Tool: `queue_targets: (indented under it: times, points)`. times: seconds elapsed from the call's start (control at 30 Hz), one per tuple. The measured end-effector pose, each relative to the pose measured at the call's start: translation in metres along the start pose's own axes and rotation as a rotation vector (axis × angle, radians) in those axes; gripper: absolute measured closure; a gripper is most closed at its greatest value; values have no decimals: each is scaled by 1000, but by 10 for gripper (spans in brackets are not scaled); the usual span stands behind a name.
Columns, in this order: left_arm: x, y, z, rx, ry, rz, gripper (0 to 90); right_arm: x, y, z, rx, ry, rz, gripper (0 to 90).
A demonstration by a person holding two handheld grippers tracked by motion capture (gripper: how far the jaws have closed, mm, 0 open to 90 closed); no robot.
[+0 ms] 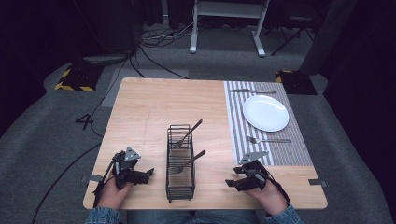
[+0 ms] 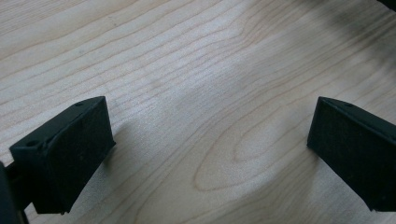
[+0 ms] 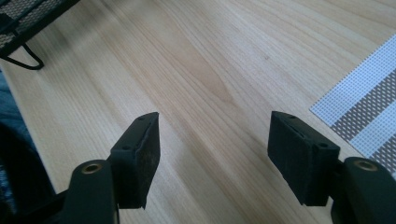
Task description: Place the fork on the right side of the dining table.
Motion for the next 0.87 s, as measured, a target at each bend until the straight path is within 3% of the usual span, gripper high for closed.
queue_targets:
  times: [0.3, 0.43, 0.5, 0.87]
  points:
    - [0, 0, 0, 0, 0, 0, 2, 10, -5, 7, -67, 28, 97, 335]
    - [0, 0, 0, 0, 0, 0, 2, 12, -6, 10, -106, 47, 138, 283]
    - [0, 0, 0, 0, -1, 0, 3, 18, -7, 15, -83, 129, 178, 157]
    - [0, 0, 0, 0, 0, 0, 2, 19, -6, 16, -77, 133, 183, 141]
Point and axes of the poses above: each handheld gripper's, and its own axes: x roughly forward along the jaws, z roughly out of its underside, y roughly to its right, the point moved 4 cm from there along x, roughly forward along the jaws, and after that the axes turned 12 degrees about -x, right-handed, at the moved point
